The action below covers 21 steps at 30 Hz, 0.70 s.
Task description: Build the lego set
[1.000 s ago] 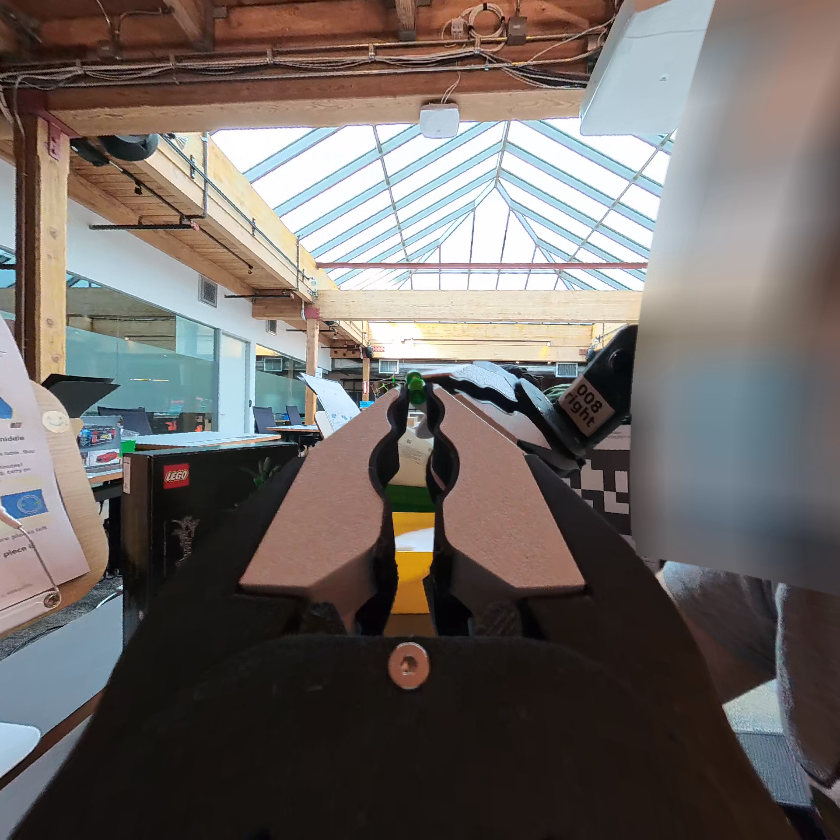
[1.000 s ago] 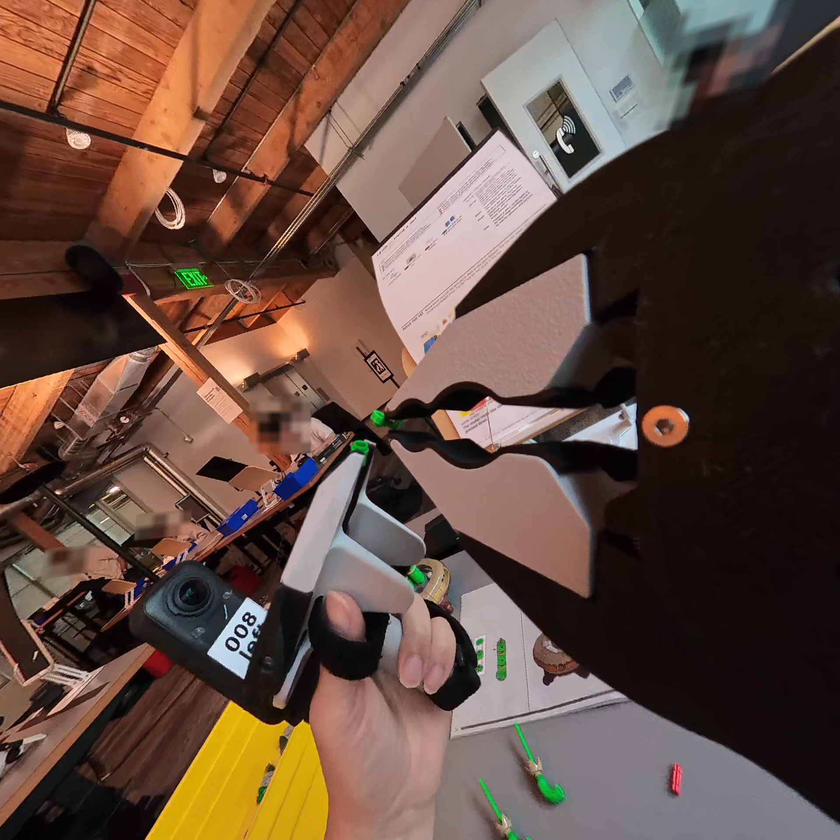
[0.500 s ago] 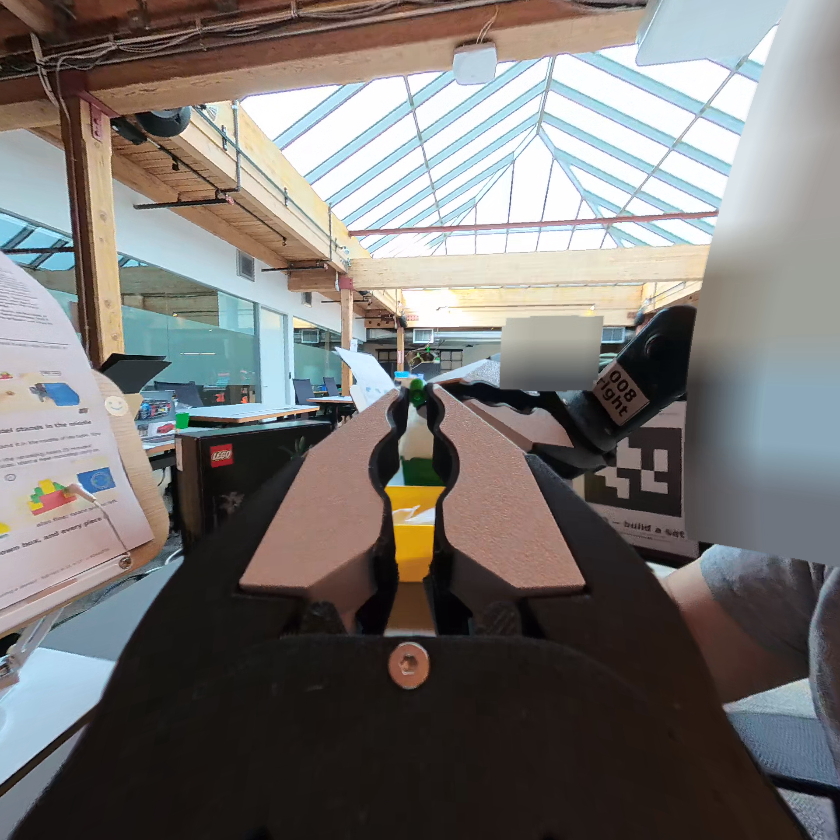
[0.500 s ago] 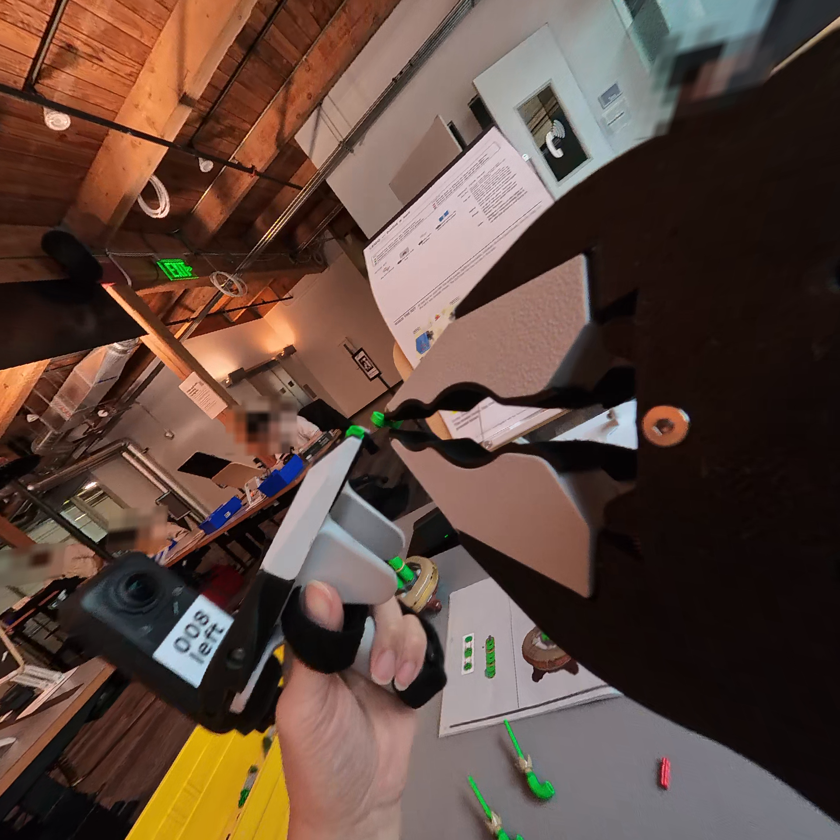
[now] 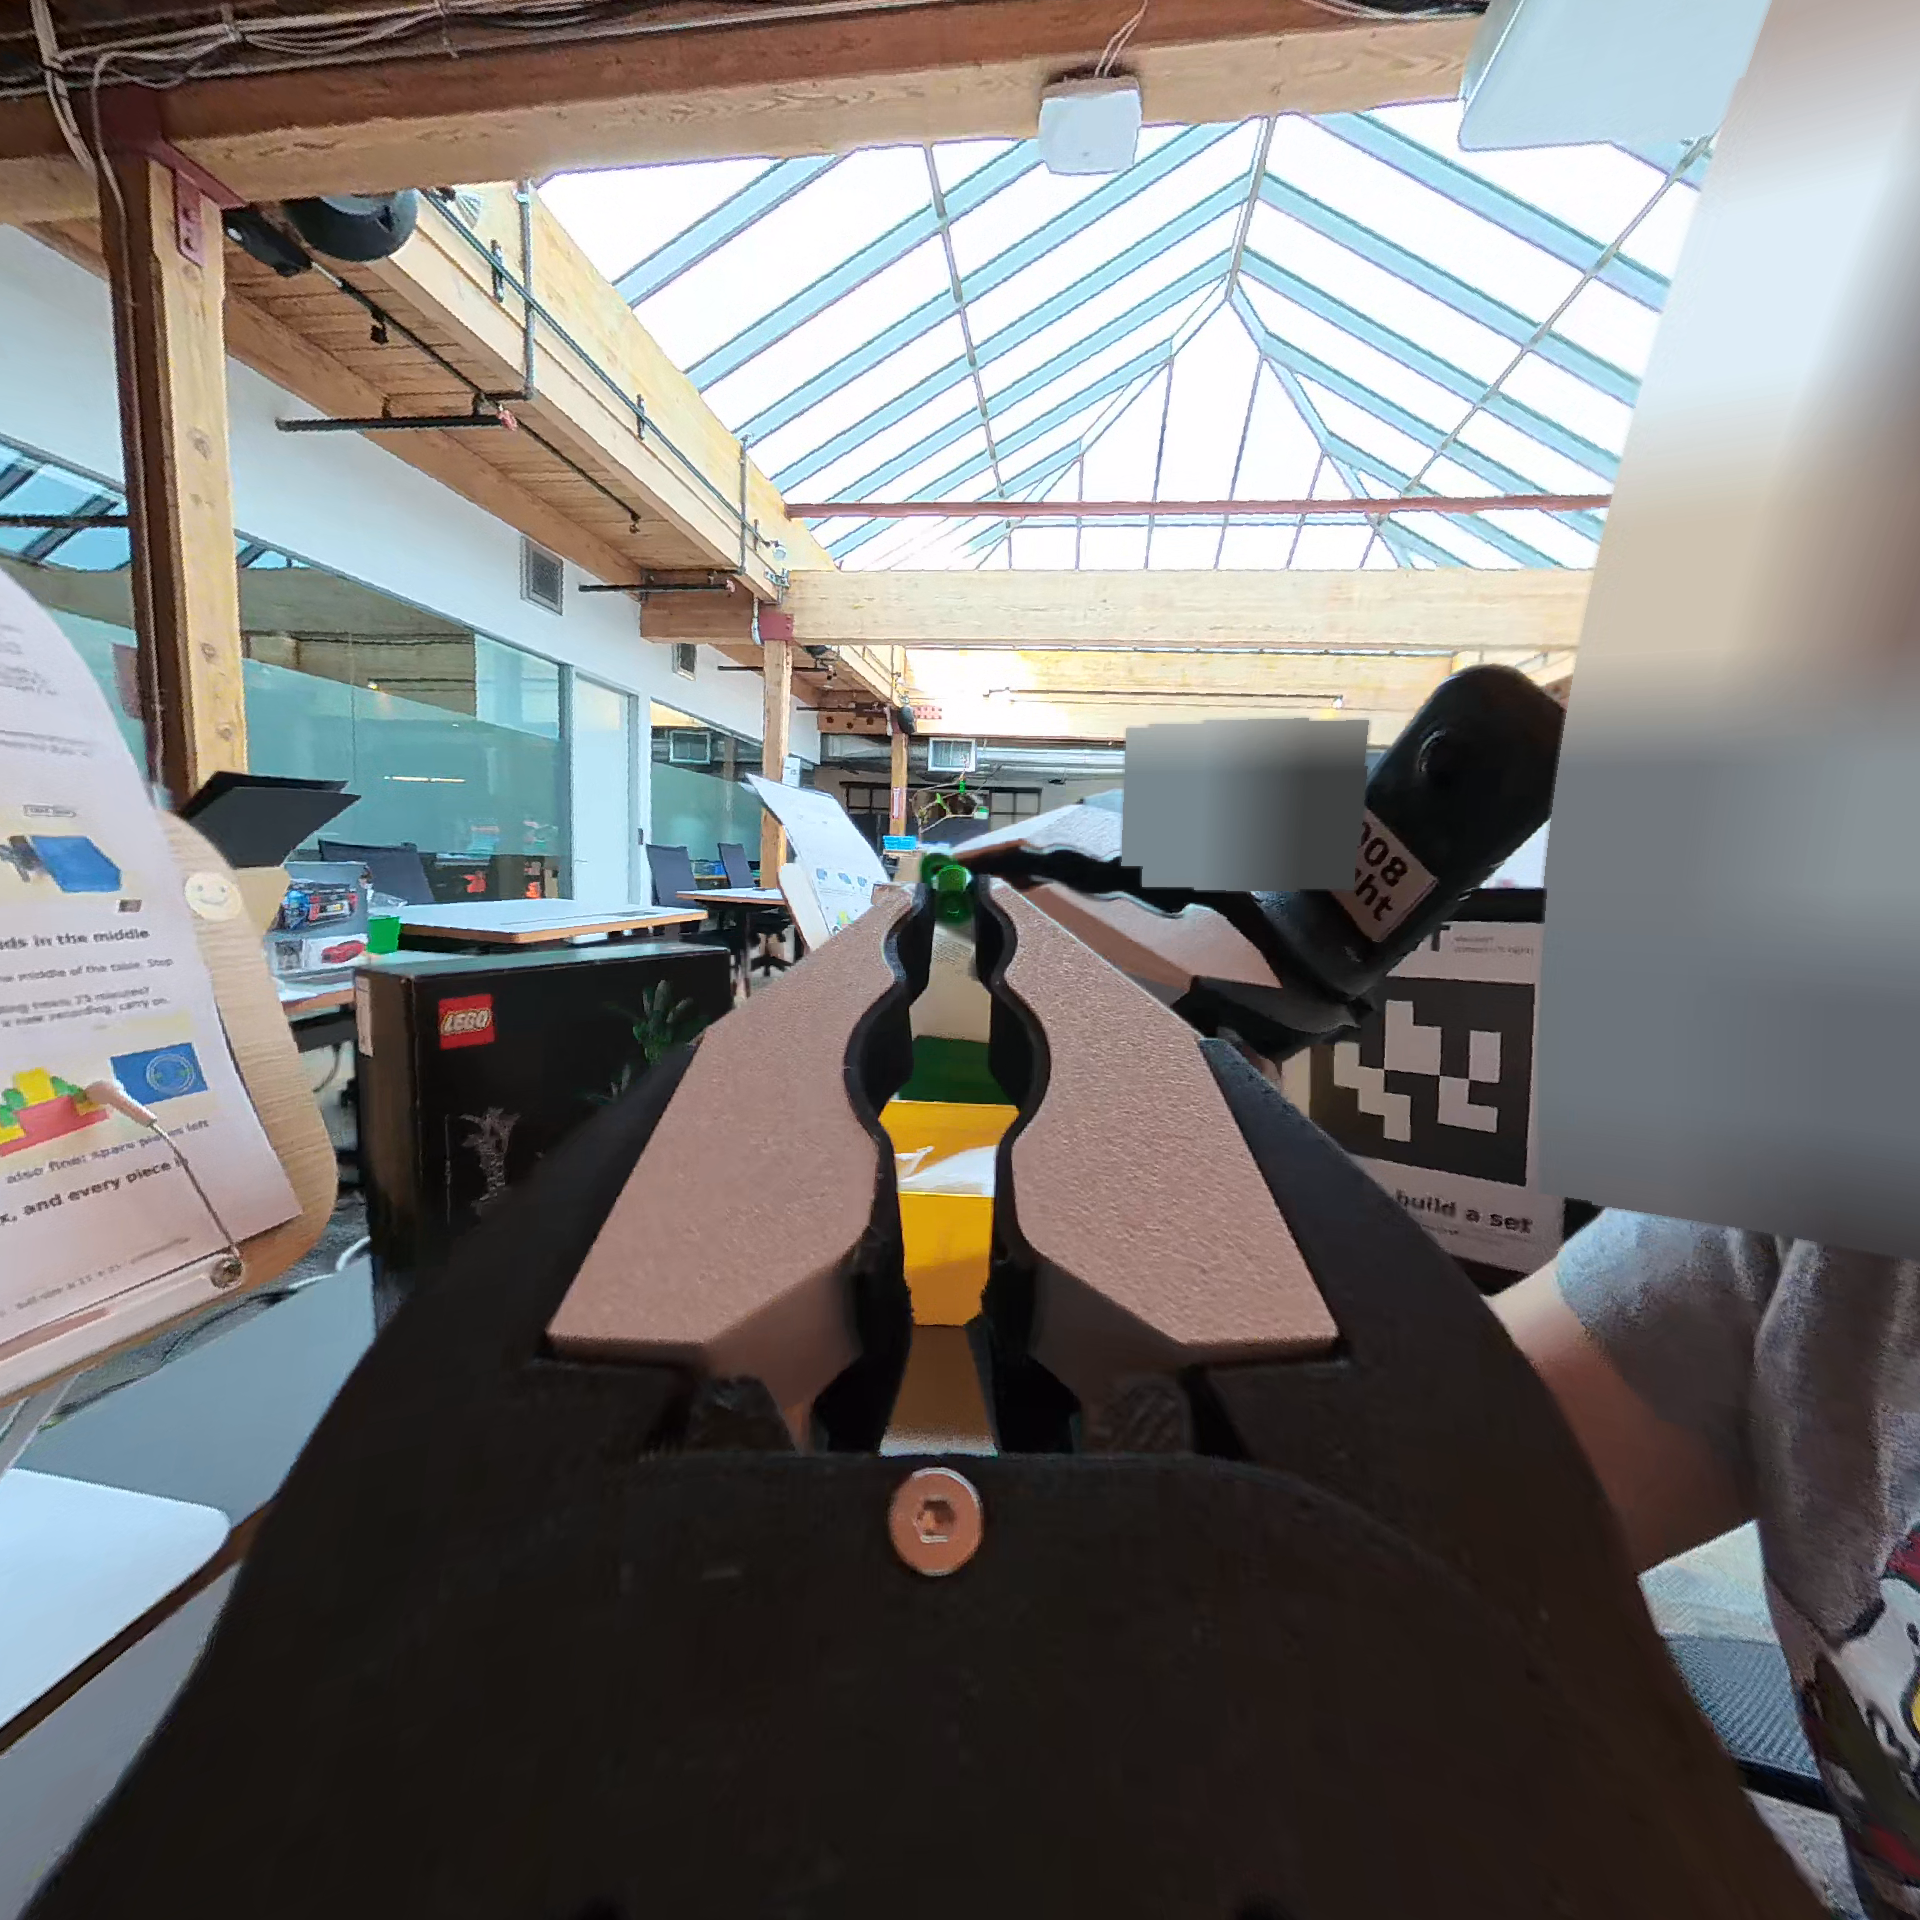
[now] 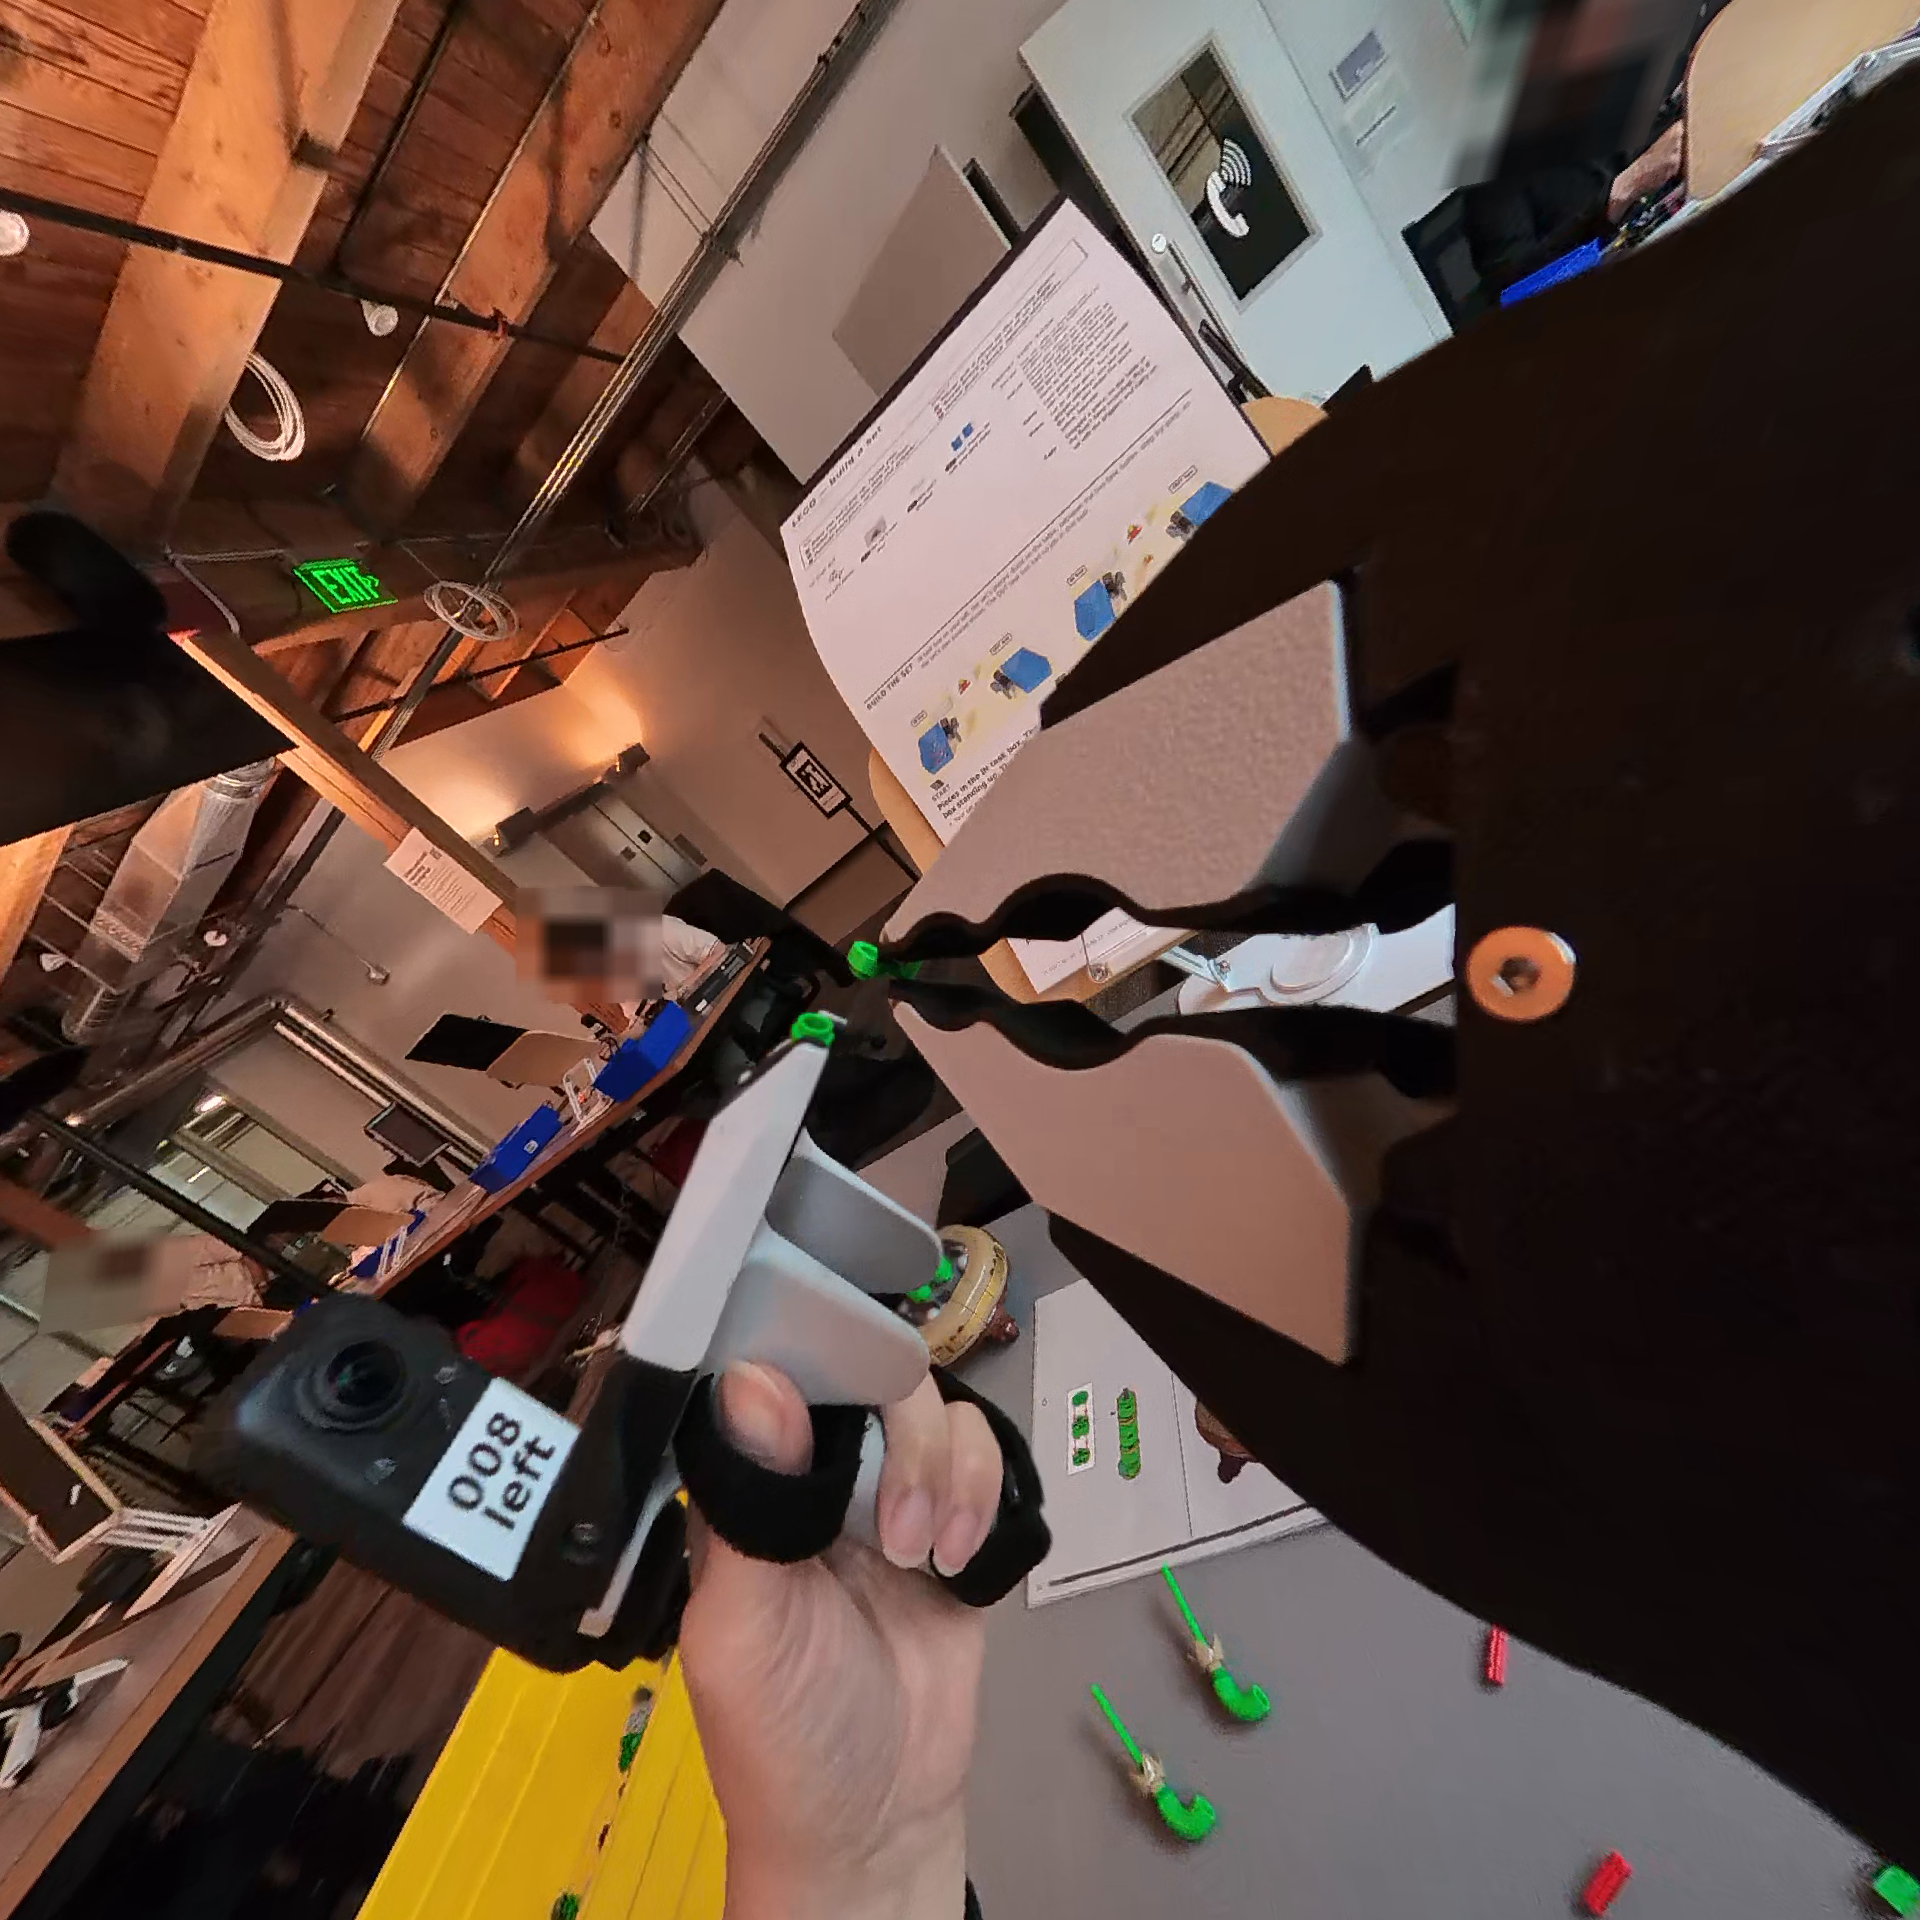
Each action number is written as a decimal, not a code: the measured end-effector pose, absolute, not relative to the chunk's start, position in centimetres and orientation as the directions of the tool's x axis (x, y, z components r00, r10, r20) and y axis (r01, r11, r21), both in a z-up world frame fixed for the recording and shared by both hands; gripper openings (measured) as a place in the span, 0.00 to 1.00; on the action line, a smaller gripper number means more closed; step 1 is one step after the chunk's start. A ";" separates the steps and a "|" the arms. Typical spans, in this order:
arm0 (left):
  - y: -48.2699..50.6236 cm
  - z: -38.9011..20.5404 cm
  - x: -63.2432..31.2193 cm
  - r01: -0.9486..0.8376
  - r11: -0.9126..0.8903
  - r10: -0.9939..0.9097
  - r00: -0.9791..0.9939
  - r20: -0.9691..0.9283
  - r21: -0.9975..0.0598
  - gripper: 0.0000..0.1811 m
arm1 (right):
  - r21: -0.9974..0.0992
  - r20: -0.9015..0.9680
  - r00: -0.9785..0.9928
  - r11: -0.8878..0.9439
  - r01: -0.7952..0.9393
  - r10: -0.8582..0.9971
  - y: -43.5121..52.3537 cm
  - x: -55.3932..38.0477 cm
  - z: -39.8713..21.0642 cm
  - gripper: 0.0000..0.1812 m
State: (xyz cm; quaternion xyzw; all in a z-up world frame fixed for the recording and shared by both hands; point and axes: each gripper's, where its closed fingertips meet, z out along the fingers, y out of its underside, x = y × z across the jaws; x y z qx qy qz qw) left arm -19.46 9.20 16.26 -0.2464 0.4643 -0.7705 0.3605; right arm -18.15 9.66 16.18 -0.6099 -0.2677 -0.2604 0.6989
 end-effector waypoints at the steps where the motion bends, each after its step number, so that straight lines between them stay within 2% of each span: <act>1: 9.0 16.5 -19.7 0.341 -0.286 -0.794 -0.607 0.023 -0.895 0.03 | -0.711 0.695 0.718 0.116 0.693 -0.032 9.7 -18.2 16.0 0.01; 5: 8.2 17.0 -20.1 0.358 -0.247 -0.812 -0.584 -0.010 -0.900 0.03 | -0.713 0.693 0.721 0.132 0.689 -0.020 9.5 -18.7 16.1 0.01; 9: 7.9 17.1 -20.1 0.340 -0.296 -0.786 -0.618 0.026 -0.893 0.03 | -0.725 0.678 0.734 0.142 0.674 -0.025 8.8 -18.9 16.6 0.01; 13: 7.6 16.6 -19.7 0.327 -0.268 -0.794 -0.607 0.016 -0.906 0.03 | -0.701 0.700 0.712 0.138 0.700 -0.056 8.5 -19.1 16.9 0.00; 21: 7.8 16.0 -19.2 0.294 -0.336 -0.759 -0.647 0.073 -0.895 0.03 | -0.665 0.737 0.673 0.103 0.739 -0.070 8.4 -19.0 16.7 0.00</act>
